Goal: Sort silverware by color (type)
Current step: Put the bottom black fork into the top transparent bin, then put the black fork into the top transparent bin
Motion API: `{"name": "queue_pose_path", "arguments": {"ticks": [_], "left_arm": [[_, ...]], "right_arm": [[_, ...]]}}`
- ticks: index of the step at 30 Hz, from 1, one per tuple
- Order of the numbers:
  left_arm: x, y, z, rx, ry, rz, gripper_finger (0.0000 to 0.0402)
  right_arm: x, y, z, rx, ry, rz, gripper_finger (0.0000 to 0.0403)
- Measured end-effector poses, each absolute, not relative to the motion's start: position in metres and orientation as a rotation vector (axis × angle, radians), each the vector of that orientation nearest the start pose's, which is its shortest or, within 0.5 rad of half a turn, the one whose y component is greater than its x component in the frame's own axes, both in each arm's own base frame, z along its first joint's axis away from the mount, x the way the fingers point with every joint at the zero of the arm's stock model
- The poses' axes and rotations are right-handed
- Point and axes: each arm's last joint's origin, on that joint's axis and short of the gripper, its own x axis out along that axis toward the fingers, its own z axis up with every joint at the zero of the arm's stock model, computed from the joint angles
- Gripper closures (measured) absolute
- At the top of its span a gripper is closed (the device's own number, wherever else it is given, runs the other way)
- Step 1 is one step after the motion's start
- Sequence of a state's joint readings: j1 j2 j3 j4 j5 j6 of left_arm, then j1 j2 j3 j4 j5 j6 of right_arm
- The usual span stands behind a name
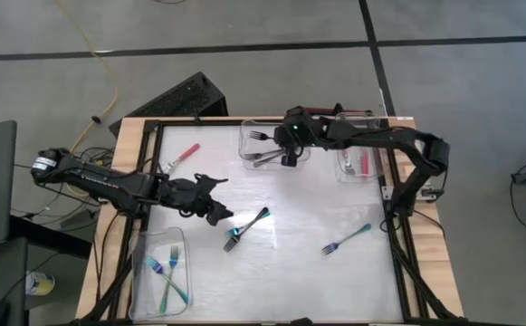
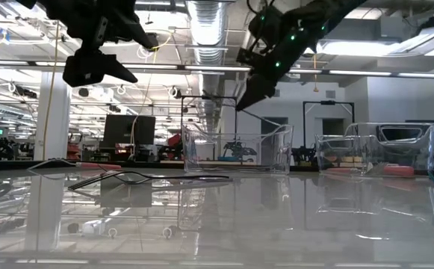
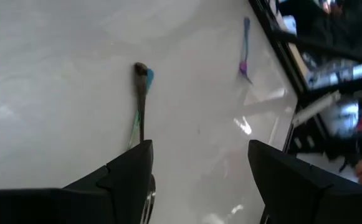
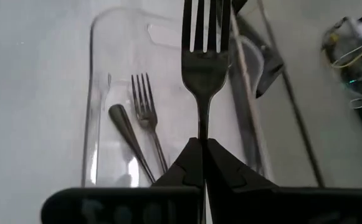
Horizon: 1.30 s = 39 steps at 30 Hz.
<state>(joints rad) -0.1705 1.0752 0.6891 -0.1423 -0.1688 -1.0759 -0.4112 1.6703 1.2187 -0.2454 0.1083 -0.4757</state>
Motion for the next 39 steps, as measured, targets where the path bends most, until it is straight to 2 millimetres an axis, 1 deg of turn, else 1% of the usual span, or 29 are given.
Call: {"name": "queue_pose_path", "arguments": {"ticks": [3, 4, 6, 11, 13, 15, 17, 19, 22, 24, 27, 29, 31, 35, 37, 39], "left_arm": [[0.224, -0.036, 0.251, -1.002, 0.43, 0.324, 0.0154], [0.224, -0.037, 0.251, -1.011, 0.417, 0.343, 0.0154], [0.224, -0.038, 0.251, -1.028, 0.392, 0.372, 0.0154], [0.223, -0.039, 0.251, -1.053, 0.362, 0.408, 0.0154], [0.223, -0.039, 0.251, -1.054, 0.363, 0.407, 0.0154], [0.223, -0.04, 0.251, -1.053, 0.366, 0.406, 0.0154], [0.223, -0.04, 0.251, -1.028, 0.375, 0.402, 0.0154], [0.224, -0.04, 0.249, -0.993, 0.392, 0.388, 0.0154], [0.229, -0.043, 0.242, -0.927, 0.471, 0.321, 0.0154], [0.234, -0.046, 0.235, -0.883, 0.539, 0.275, 0.0154], [0.246, -0.05, 0.223, -0.796, 0.625, 0.185, 0.0154], [0.259, -0.054, 0.22, -0.719, 0.675, 0.125, 0.0154], [0.273, -0.058, 0.222, -0.634, 0.709, 0.091, 0.0154], [0.302, -0.069, 0.217, -0.505, 0.822, 0.112, 0.0154], [0.317, -0.076, 0.214, -0.465, 0.871, 0.112, 0.0154], [0.329, -0.084, 0.208, -0.441, 0.938, 0.13, 0.0154]], "right_arm": [[0.337, -0.158, 0.239, -0.307, 0.826, -0.292, 0.0378], [0.337, -0.16, 0.235, -0.301, 0.841, -0.292, 0.037], [0.339, -0.161, 0.231, -0.305, 0.852, -0.308, 0.0342], [0.34, -0.162, 0.227, -0.311, 0.877, -0.317, 0.0247], [0.337, -0.161, 0.233, -0.324, 0.867, -0.32, 0.021], [0.333, -0.158, 0.244, -0.328, 0.842, -0.326, 0.0179], [0.326, -0.149, 0.259, -0.292, 0.821, -0.337, 0.0157], [0.318, -0.136, 0.274, -0.225, 0.8, -0.344, 0.0147], [0.301, -0.109, 0.291, -0.054, 0.806, -0.296, 0.0145], [0.289, -0.087, 0.302, 0.075, 0.82, -0.239, 0.0144], [0.275, -0.045, 0.313, 0.22, 0.864, -0.178, 0.0144], [0.268, -0.014, 0.319, 0.275, 0.873, -0.167, 0.0144], [0.262, 0.019, 0.325, 0.307, 0.848, -0.179, 0.0143], [0.25, 0.075, 0.329, 0.391, 0.762, -0.247, 0.0143], [0.242, 0.1, 0.327, 0.45, 0.736, -0.284, 0.0143], [0.238, 0.123, 0.321, 0.521, 0.706, -0.318, 0.0143]]}}
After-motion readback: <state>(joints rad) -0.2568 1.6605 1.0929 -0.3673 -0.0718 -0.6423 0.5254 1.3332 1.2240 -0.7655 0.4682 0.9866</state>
